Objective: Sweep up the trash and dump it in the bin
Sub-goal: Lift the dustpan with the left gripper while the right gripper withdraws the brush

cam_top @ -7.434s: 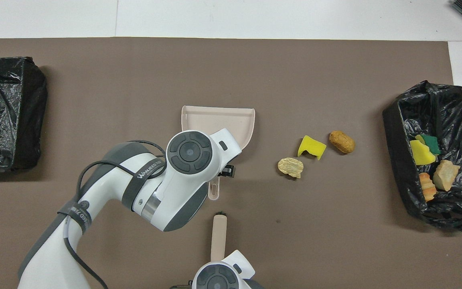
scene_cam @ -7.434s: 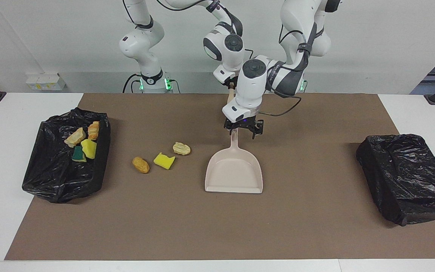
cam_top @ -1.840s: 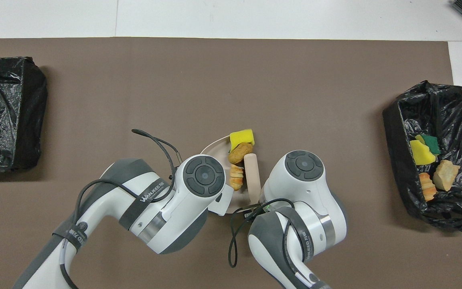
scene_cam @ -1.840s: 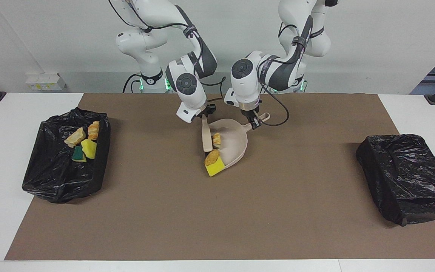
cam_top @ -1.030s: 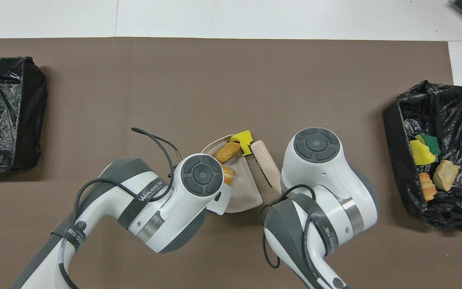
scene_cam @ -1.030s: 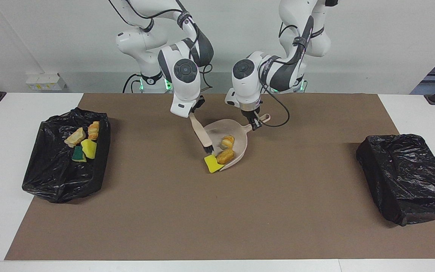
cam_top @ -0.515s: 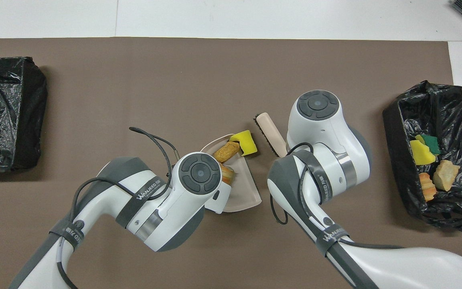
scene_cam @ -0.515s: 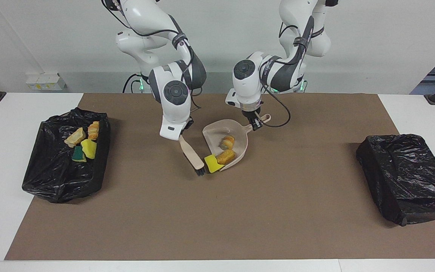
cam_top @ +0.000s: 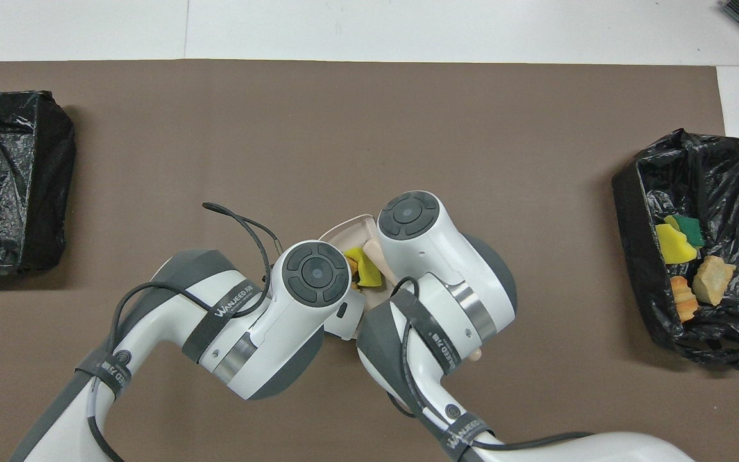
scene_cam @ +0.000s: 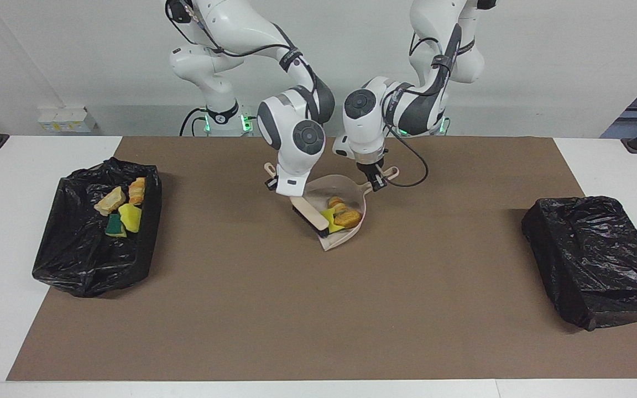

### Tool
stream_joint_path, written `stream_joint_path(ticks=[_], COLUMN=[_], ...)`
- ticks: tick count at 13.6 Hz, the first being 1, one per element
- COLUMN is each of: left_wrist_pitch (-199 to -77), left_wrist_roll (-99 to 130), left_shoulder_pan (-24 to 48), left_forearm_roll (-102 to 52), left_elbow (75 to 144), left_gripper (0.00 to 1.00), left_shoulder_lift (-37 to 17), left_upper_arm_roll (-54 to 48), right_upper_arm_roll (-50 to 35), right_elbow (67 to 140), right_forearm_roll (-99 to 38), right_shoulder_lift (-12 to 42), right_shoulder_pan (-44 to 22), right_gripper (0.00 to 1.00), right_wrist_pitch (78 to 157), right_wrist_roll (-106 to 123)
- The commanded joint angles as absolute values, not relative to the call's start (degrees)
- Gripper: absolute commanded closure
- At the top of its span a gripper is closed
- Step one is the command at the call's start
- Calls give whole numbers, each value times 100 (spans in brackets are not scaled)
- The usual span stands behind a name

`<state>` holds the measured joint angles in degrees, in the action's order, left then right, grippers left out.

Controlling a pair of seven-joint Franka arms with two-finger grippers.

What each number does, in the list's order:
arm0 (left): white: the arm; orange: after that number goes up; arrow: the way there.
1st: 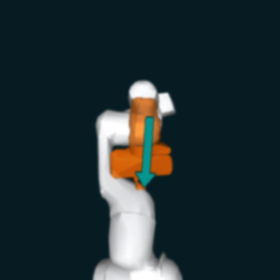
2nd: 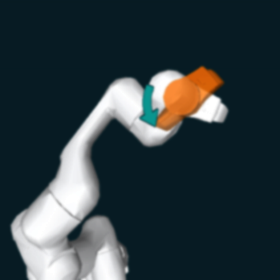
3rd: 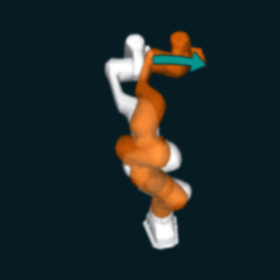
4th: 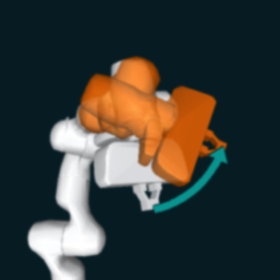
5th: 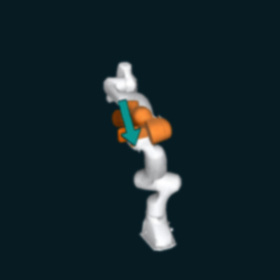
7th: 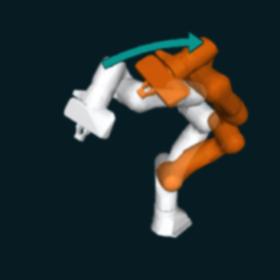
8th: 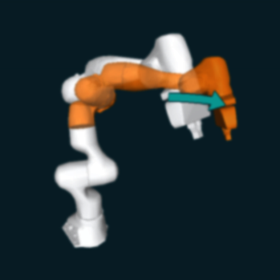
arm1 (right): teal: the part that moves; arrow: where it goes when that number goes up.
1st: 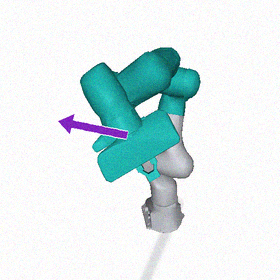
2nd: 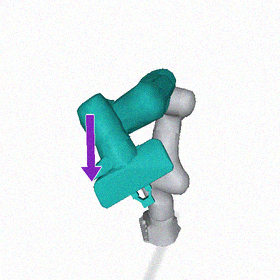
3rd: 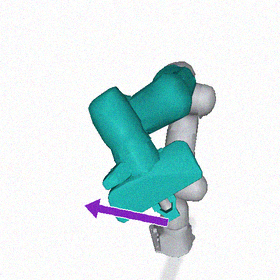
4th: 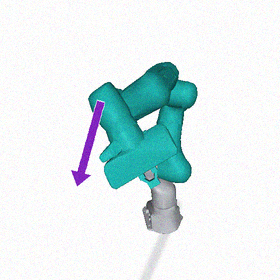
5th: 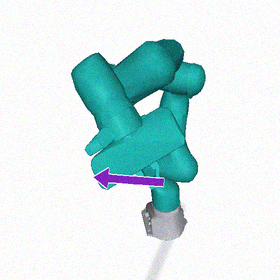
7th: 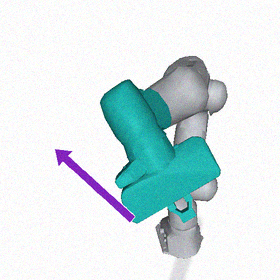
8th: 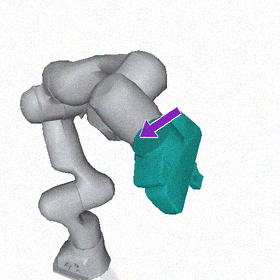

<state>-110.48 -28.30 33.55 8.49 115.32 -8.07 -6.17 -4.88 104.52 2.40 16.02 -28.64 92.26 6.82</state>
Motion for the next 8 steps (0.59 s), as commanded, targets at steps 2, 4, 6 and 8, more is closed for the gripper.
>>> stream_joint_path(ticks=[2,4,6,8], left_wrist_pitch=[-11013,-11039,-11057,-11153], left_wrist_roll=[-2917,-3014,-3364,-3673], left_shoulder_pan=[3322,3252,3243,3226], left_forearm_roll=[826,826,826,826], left_elbow=[11716,11716,11716,11716], left_gripper=[100,100,100,100], left_shoulder_lift=[-650,-659,-659,-668], left_upper_arm_roll=[-598,-598,-598,-598], right_upper_arm_roll=[-519,-510,-501,-501], right_elbow=[10802,10793,10775,10758], right_forearm_roll=[176,176,211,246], right_shoulder_lift=[1266,1309,1327,1275], right_shoulder_pan=[-2848,-2760,-2550,-2313], right_gripper=[100,100,100,100], right_wrist_pitch=[8965,9061,9062,9018], right_wrist_roll=[738,730,747,773])
